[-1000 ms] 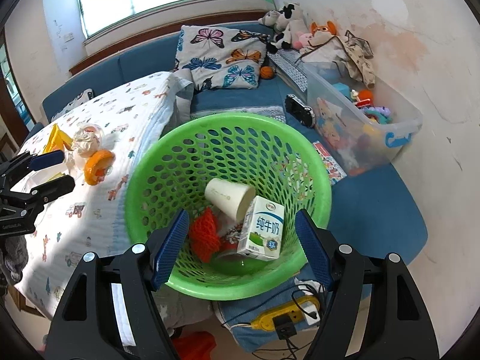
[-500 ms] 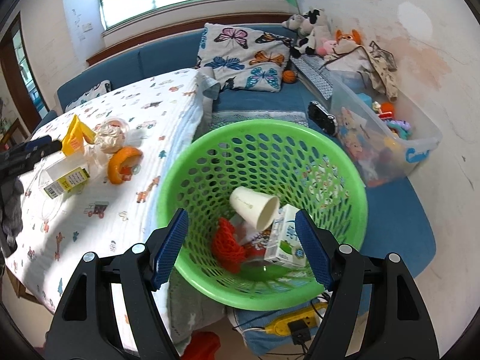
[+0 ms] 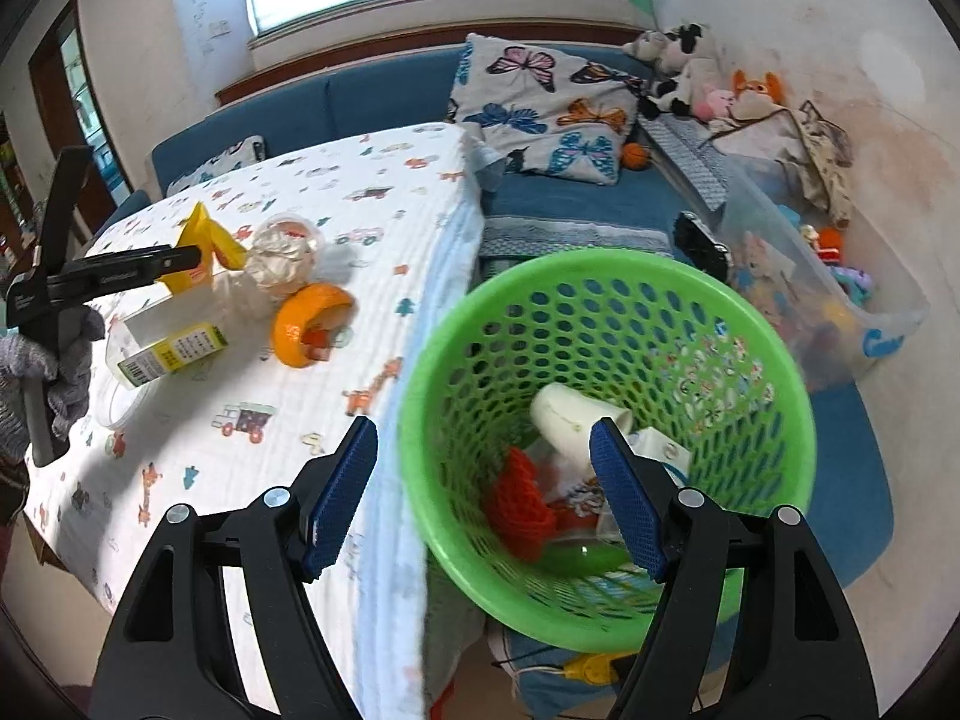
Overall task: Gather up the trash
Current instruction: 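Reach the left gripper to the yellow chip bag and grasp it, then grasp the orange peel with the right gripper and drop it into the basket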
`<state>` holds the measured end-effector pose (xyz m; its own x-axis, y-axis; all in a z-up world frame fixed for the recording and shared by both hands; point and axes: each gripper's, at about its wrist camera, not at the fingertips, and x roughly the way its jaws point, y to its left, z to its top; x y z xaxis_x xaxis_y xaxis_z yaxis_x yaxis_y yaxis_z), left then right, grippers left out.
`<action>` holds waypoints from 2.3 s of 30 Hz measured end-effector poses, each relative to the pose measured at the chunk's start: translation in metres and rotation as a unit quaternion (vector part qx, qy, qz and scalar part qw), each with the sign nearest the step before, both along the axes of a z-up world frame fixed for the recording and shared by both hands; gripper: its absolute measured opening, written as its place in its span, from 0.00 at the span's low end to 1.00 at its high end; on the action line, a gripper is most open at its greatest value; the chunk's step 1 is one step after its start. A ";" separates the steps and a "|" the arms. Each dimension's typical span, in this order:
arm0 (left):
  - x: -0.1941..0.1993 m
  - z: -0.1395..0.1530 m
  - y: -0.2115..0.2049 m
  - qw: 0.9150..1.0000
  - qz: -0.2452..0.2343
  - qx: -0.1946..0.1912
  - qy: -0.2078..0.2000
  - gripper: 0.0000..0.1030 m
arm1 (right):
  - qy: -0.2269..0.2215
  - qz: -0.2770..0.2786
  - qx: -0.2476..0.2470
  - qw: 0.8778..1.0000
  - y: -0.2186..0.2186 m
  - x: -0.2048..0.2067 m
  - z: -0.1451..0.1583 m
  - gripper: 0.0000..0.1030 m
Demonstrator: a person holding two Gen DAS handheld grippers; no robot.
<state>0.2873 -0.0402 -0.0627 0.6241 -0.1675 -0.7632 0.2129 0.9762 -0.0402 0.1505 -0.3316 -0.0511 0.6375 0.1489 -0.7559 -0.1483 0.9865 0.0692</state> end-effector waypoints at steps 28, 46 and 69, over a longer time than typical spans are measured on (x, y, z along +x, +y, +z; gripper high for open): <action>-0.013 0.030 0.040 0.999 0.012 -0.029 -0.035 0.19 | 0.021 0.178 -0.001 0.984 0.101 0.077 -0.031 0.71; -0.013 0.027 0.071 0.998 0.039 -0.035 -0.028 0.19 | 0.055 0.274 0.002 0.960 0.122 0.140 -0.064 0.71; -0.036 0.046 0.044 0.997 0.007 -0.052 -0.048 0.19 | 0.021 0.220 0.037 0.975 0.095 0.081 -0.037 0.48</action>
